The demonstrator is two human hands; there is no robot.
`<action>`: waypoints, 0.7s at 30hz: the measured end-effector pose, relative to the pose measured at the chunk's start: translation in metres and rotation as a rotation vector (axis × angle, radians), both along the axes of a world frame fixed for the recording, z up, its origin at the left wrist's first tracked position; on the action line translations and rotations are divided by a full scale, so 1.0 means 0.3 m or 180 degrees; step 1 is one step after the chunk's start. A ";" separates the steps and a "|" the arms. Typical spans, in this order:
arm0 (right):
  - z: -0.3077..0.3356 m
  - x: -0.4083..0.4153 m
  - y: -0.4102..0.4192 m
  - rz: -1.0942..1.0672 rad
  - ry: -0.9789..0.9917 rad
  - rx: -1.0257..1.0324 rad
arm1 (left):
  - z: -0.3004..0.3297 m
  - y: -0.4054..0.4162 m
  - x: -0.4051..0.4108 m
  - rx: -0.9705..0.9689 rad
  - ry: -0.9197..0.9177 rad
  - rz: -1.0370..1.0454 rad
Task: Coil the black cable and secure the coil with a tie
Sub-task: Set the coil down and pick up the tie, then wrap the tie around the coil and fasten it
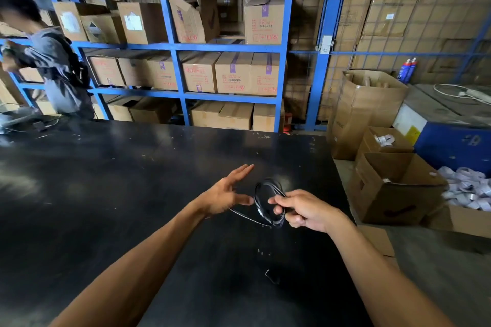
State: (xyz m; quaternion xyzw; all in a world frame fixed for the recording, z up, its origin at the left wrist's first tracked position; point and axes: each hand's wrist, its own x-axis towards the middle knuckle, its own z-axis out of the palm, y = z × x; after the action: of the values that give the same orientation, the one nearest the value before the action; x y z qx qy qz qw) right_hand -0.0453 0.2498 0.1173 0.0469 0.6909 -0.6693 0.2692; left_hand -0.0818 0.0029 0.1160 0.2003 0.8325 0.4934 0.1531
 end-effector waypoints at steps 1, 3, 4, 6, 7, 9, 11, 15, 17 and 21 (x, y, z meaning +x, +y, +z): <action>0.000 0.002 0.003 0.0123 -0.0112 -0.0016 | 0.012 0.004 -0.007 0.0158 -0.0281 -0.0059; -0.007 0.008 0.008 0.0344 -0.0275 -0.0058 | 0.030 0.016 -0.020 0.0265 -0.0680 -0.0190; -0.012 0.012 0.010 0.0464 -0.0321 -0.0068 | 0.035 0.025 -0.025 0.0200 -0.0815 -0.0325; -0.018 0.020 0.011 0.0710 -0.0374 -0.0012 | 0.032 0.040 -0.029 -0.0084 -0.1045 -0.0555; -0.022 0.025 0.011 0.0828 -0.0375 0.0027 | 0.021 0.047 -0.031 -0.0127 -0.1193 -0.0611; -0.029 0.032 0.003 0.0870 -0.0303 0.0055 | -0.002 0.060 -0.034 0.0002 -0.1492 -0.0513; -0.043 0.041 -0.015 0.0606 -0.0183 0.0018 | -0.024 0.067 -0.036 0.0020 -0.1599 -0.0199; -0.085 0.072 -0.052 0.0013 0.0653 0.0383 | -0.057 0.064 -0.045 0.0231 -0.1829 0.0418; -0.109 0.080 -0.061 -0.0263 0.1019 0.0221 | -0.059 0.062 -0.042 0.0403 -0.1914 0.0602; -0.123 0.079 -0.079 -0.0736 0.1479 0.0162 | -0.048 0.072 -0.028 0.0718 -0.1942 0.0869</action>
State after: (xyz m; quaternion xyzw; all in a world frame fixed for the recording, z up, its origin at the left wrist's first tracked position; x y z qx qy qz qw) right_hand -0.0216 0.2260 0.0805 -0.0227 0.7408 -0.6709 0.0237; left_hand -0.0903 0.0246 0.1016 -0.0538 0.7078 0.6353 0.3043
